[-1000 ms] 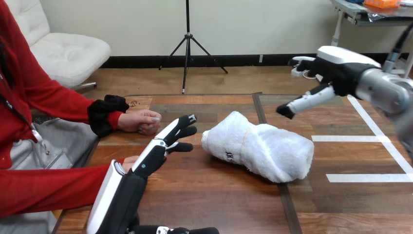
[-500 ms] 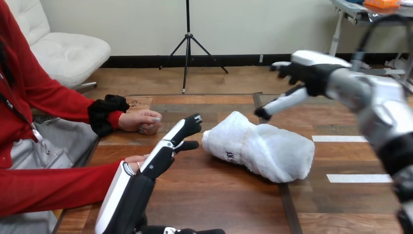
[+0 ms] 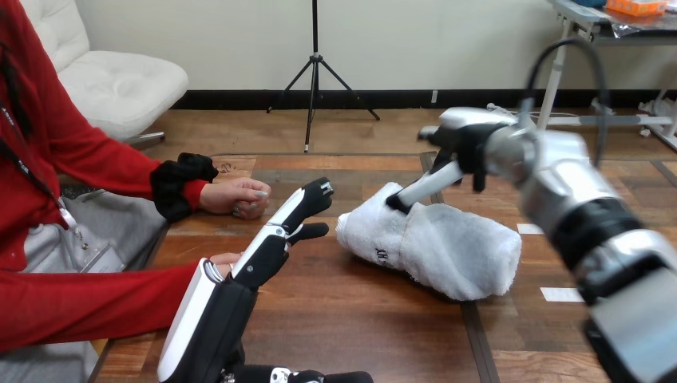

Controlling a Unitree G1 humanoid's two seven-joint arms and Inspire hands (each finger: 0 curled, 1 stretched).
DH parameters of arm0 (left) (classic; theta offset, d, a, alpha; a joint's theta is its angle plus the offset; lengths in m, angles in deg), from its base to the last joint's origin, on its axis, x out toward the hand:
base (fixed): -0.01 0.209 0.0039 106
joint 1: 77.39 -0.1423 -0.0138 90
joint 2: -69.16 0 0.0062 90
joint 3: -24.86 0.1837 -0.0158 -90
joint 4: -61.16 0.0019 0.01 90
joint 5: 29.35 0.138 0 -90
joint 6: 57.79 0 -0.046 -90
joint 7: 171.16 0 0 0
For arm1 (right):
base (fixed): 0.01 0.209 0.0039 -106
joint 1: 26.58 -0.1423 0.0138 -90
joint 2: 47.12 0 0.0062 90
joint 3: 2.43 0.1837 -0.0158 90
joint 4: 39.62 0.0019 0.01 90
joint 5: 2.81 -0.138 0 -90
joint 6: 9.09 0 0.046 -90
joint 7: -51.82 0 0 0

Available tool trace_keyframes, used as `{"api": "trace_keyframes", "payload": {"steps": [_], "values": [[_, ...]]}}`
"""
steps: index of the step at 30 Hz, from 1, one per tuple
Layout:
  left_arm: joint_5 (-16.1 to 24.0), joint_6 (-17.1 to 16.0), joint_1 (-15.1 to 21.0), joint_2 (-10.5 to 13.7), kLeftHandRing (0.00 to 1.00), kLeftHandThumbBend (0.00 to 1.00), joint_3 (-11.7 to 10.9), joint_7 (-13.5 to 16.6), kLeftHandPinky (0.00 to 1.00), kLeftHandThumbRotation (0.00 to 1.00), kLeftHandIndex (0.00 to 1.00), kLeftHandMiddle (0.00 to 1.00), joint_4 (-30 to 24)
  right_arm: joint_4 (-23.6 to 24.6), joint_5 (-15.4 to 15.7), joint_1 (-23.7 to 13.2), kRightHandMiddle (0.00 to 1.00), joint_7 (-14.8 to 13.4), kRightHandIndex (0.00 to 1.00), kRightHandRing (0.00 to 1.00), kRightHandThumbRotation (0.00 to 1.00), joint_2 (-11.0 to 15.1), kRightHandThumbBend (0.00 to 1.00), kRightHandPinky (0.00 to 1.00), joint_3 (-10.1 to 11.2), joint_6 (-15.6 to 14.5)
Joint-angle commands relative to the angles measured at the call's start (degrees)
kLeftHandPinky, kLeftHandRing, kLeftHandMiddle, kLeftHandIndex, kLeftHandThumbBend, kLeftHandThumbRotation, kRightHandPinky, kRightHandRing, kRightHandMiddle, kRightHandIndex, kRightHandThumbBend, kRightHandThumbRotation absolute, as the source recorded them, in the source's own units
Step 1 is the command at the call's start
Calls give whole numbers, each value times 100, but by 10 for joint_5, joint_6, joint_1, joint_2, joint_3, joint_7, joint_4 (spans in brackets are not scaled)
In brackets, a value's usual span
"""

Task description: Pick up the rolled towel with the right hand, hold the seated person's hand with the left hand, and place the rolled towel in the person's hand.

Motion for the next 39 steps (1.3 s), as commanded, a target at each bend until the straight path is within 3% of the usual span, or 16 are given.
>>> {"api": "trace_keyframes", "payload": {"steps": [1,6,16,20,26,39], "values": [[-8,-9,29,-9,91,100,5,4,81,50,91,94,8,-64,14,-67,79,-26,99,68,69,-29,100,44,-17,3],[-2,-15,29,-15,91,100,4,8,81,51,91,94,11,-92,21,-70,70,-35,98,59,71,-49,100,37,-31,2],[6,-12,21,-18,92,100,4,7,82,52,92,95,3,-124,33,-60,83,-51,95,78,74,-76,100,62,-48,7],[-1,-8,16,-19,91,100,9,5,81,51,92,95,-2,-130,30,-54,84,-57,94,79,74,-84,100,65,-46,1],[9,-10,8,-19,92,100,5,8,81,51,92,95,-7,-135,46,-46,85,-64,93,81,75,-94,100,66,-64,-4],[3,-12,-6,-15,90,100,2,10,80,52,92,94,-17,-140,45,-19,89,-86,93,87,75,-96,100,74,-66,-3]]}}
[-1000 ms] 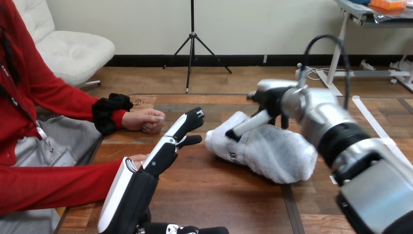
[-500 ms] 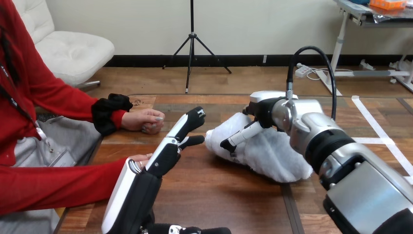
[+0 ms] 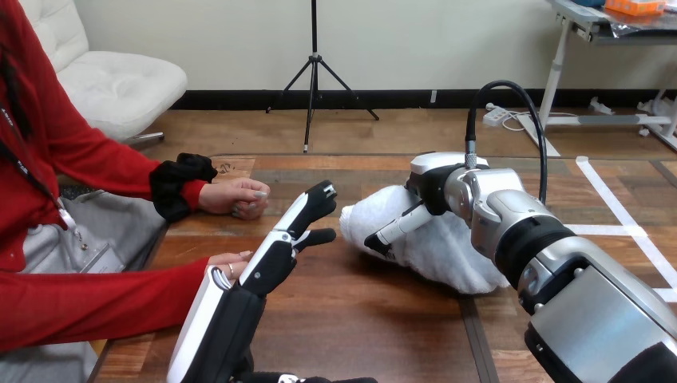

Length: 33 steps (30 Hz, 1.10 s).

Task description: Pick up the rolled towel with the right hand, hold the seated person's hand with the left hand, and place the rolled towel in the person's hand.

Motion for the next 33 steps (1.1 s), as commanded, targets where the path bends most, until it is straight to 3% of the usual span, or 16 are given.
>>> {"api": "trace_keyframes", "payload": {"steps": [1,5,8,14,17,20,26,32,33], "values": [[0,-5,6,-1,90,100,-8,8,80,52,92,94,-26,-3,0,1,89,-24,94,87,74,-7,100,75,-3,1],[15,-15,2,-11,89,100,-19,19,78,52,91,93,-26,-4,1,6,91,-27,95,89,74,-8,100,78,-5,0],[-2,-6,-5,-3,88,100,-9,14,78,52,91,92,-33,-6,2,12,91,-30,96,89,73,-9,100,79,-7,-1],[-1,-15,-6,-4,87,100,-11,18,78,52,91,91,-34,-8,7,22,91,-36,97,90,74,-11,100,81,-13,-3],[13,-23,-8,-8,87,100,-24,27,77,52,91,90,-32,-8,18,27,93,-39,98,92,76,-10,100,84,-25,5],[5,-35,-6,-2,86,100,-20,24,77,53,91,90,-30,-10,27,32,95,-42,99,94,79,-11,100,83,-34,4],[25,-24,-18,-6,86,100,-38,33,76,55,92,90,-45,-11,18,41,98,-54,100,96,78,-13,100,82,-28,-2],[23,-47,-13,-14,83,100,-42,43,73,54,90,88,-32,-8,6,54,96,-77,99,95,72,-9,100,84,-16,10],[18,-42,-15,-11,83,100,-37,41,73,54,90,88,-34,-7,-6,59,95,-88,99,94,71,-10,100,84,-3,7]]}}
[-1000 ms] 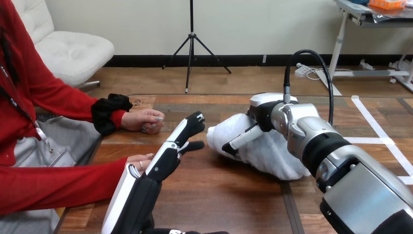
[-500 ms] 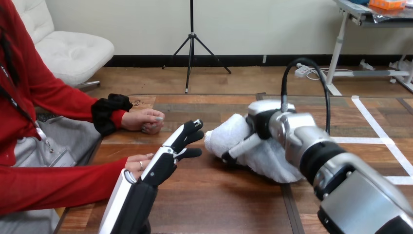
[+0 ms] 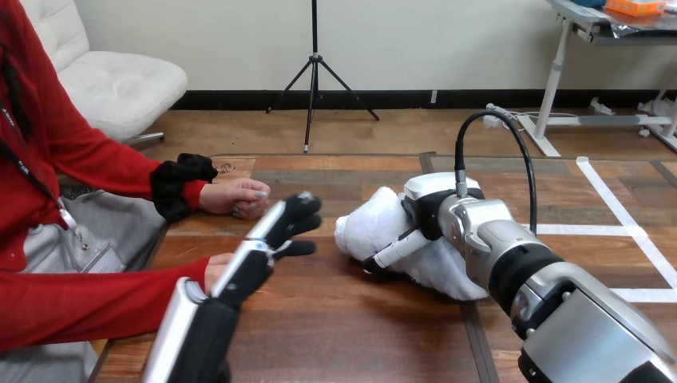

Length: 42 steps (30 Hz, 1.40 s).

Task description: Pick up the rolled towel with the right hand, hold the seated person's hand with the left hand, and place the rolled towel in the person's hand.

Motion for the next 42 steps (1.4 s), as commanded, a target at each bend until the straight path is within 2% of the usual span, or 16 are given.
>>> {"api": "trace_keyframes", "payload": {"steps": [1,3,4,7,9,12,14,17,19,24,26,29,32,35,39,42], "values": [[-9,-8,18,-4,83,100,-1,6,73,54,90,88,-19,3,-29,19,94,-34,98,93,68,6,100,82,29,0],[-6,-4,15,-4,83,100,-4,7,72,54,90,88,-23,4,-39,24,93,-50,97,89,62,6,100,79,38,-3],[0,-4,14,-5,83,100,-8,9,72,54,91,88,-24,5,-40,26,93,-56,96,88,55,5,100,78,38,-3],[21,-4,12,-13,82,100,-22,17,71,55,91,87,-28,5,-40,31,90,-69,94,84,46,6,100,76,37,3],[19,-6,13,-12,82,100,-20,18,70,56,91,87,-25,6,-41,33,87,-77,93,80,41,6,100,71,37,6],[12,-14,18,-7,82,100,-15,18,71,55,91,87,-17,7,-47,35,81,-89,90,70,31,7,100,57,42,11],[20,-20,19,-8,82,100,-21,20,71,56,91,87,-15,8,-50,37,73,-94,82,61,20,9,99,48,45,17],[4,-15,19,-2,82,100,-10,16,72,55,91,87,-15,10,-61,40,62,-101,72,50,12,12,98,39,57,29],[14,-19,20,-4,82,100,-17,20,72,55,91,87,-14,11,-66,41,56,-106,66,45,7,14,96,35,61,34],[8,-24,24,-2,82,100,-15,20,71,55,90,87,-8,16,-78,46,48,-126,56,38,2,21,94,31,71,57],[11,-24,25,-3,82,100,-17,21,71,55,90,87,-9,17,-81,49,47,-134,54,39,1,23,93,31,75,65],[28,-19,23,-9,81,100,-29,28,69,56,90,86,-14,19,-75,50,49,-146,52,42,1,27,91,34,68,79],[22,-13,20,-6,81,100,-24,26,69,56,90,86,-18,24,-107,56,49,-155,49,43,0,30,89,36,101,98],[18,-10,23,-5,81,100,-21,26,70,56,90,86,-18,27,-115,60,48,-165,47,44,0,36,88,38,108,114],[17,-6,22,-2,81,100,-21,24,71,55,90,86,-21,32,-144,68,48,-171,44,46,0,41,88,41,135,138],[9,-3,22,3,82,100,-17,22,72,55,90,86,-22,35,-158,72,46,-173,42,45,0,44,88,42,147,151]]}}
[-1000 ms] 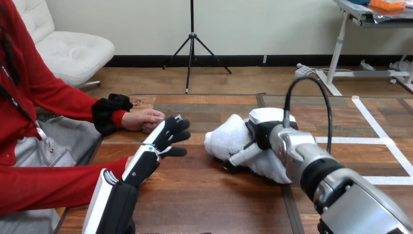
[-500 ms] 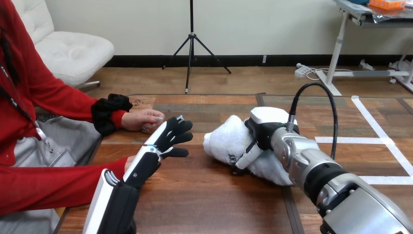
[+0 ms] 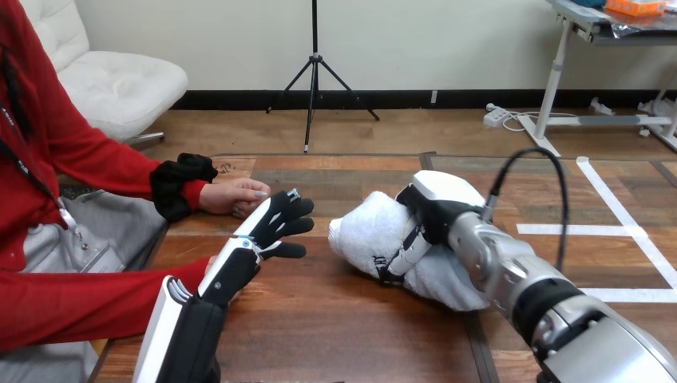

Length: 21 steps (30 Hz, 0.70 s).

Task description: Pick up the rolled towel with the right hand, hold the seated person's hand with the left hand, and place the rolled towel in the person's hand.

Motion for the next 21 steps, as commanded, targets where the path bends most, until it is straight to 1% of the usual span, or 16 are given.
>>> {"api": "trace_keyframes", "payload": {"steps": [1,4,6,8,10,11,12,14,17,20,21], "values": [[-12,6,21,3,82,100,-1,1,73,55,90,86,-21,29,-28,-1,46,-19,41,44,0,20,88,41,32,27],[-18,6,23,6,83,100,1,0,73,54,90,86,-21,32,-37,2,44,-23,40,43,0,23,90,40,41,34],[-16,7,22,5,82,100,0,0,72,54,90,86,-23,37,-49,6,44,-27,40,42,0,26,91,39,54,46],[-15,7,22,6,82,100,-2,1,72,54,90,86,-24,39,-52,8,43,-29,40,41,0,26,91,38,58,51],[-5,7,23,3,82,100,-9,4,72,54,90,86,-24,40,-61,10,43,-27,40,40,0,28,90,37,67,58],[-2,6,23,2,82,100,-12,5,72,54,90,86,-23,42,-69,13,43,-24,40,40,0,31,90,37,75,65],[-5,9,23,5,82,100,-10,3,72,54,90,86,-25,44,-75,14,42,-22,40,39,0,32,90,36,80,69],[-12,13,21,10,82,100,-6,-1,73,54,90,86,-27,45,-80,16,42,-20,41,38,0,33,89,35,84,73],[-19,12,23,15,83,100,-4,-3,73,54,90,87,-27,49,-93,20,42,-17,41,38,0,34,88,35,96,78],[-28,15,23,19,83,100,0,-6,74,54,90,87,-28,58,-96,27,43,-23,42,38,0,41,88,35,99,98],[-26,15,22,20,83,100,-2,-6,74,53,90,87,-28,60,-102,30,43,-19,42,38,0,43,88,35,104,107]]}}
